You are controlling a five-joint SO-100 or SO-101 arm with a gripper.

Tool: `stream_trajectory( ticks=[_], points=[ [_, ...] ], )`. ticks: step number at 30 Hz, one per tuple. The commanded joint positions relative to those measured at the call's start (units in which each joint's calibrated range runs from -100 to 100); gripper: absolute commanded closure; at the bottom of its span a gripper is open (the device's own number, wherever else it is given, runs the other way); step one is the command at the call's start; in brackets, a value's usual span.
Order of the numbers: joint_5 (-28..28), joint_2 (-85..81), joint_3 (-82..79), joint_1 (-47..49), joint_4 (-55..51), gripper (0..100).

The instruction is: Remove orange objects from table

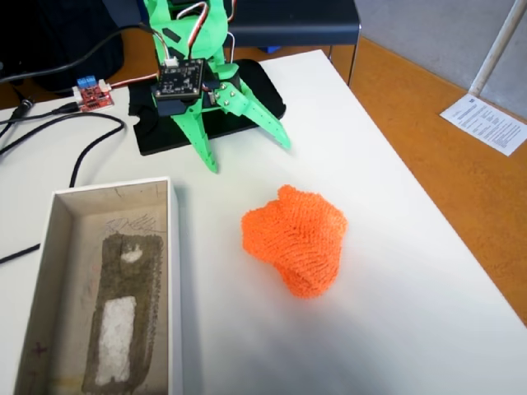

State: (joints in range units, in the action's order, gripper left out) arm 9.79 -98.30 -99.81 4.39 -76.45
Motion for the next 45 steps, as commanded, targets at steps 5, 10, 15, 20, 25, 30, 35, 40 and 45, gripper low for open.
stream_trajectory(
  ticks=[5, 10, 15, 20, 25, 30, 35, 40, 45],
  points=[
    [0.1, -0.3, 0.2, 0.2, -0.2, 53],
    [0.1, -0.3, 0.2, 0.2, -0.2, 53],
    [0.1, -0.3, 0.2, 0.2, -0.2, 53],
    [0.2, -0.3, 0.2, 5.7, -0.2, 53],
    [-5.9, -0.1, 0.5, 0.7, 0.3, 53],
    [-13.5, 9.4, 16.6, -0.4, 6.8, 53],
    [-16.4, 31.6, 37.8, -2.7, 12.4, 53],
    [-12.6, 52.9, 56.3, -3.3, 15.7, 53],
    [-13.9, 67.0, 59.5, -2.2, 23.2, 53]
  ],
)
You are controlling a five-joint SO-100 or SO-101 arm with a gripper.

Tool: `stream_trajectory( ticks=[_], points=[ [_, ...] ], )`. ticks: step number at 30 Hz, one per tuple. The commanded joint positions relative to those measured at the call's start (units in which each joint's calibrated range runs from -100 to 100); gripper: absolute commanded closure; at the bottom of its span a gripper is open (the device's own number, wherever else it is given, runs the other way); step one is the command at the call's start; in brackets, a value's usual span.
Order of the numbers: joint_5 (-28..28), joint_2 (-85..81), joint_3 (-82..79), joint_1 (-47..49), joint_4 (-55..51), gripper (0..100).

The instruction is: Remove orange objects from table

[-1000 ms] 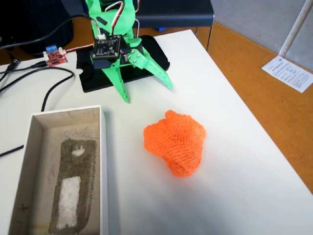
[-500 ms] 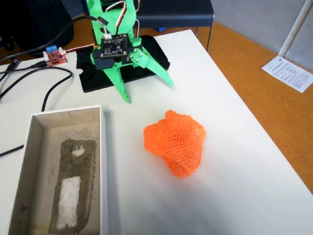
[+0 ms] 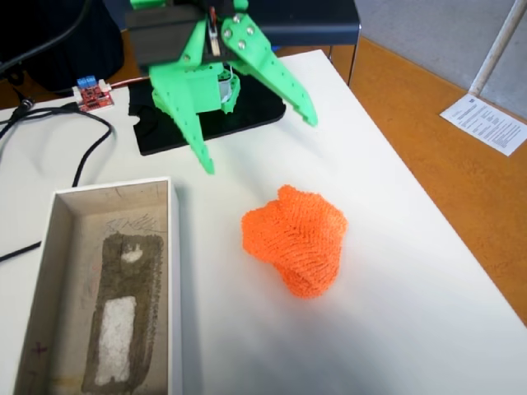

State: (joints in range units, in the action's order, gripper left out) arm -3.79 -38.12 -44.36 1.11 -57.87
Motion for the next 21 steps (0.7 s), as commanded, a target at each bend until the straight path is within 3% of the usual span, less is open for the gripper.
stream_trajectory(
  ticks=[1, 16, 21],
  points=[
    [-0.3, 9.0, 3.9, 1.6, 6.0, 53],
    [-3.4, 33.0, 6.9, 5.8, 14.9, 53],
    [-5.1, 37.2, 8.6, 4.7, 16.8, 60]
  ],
)
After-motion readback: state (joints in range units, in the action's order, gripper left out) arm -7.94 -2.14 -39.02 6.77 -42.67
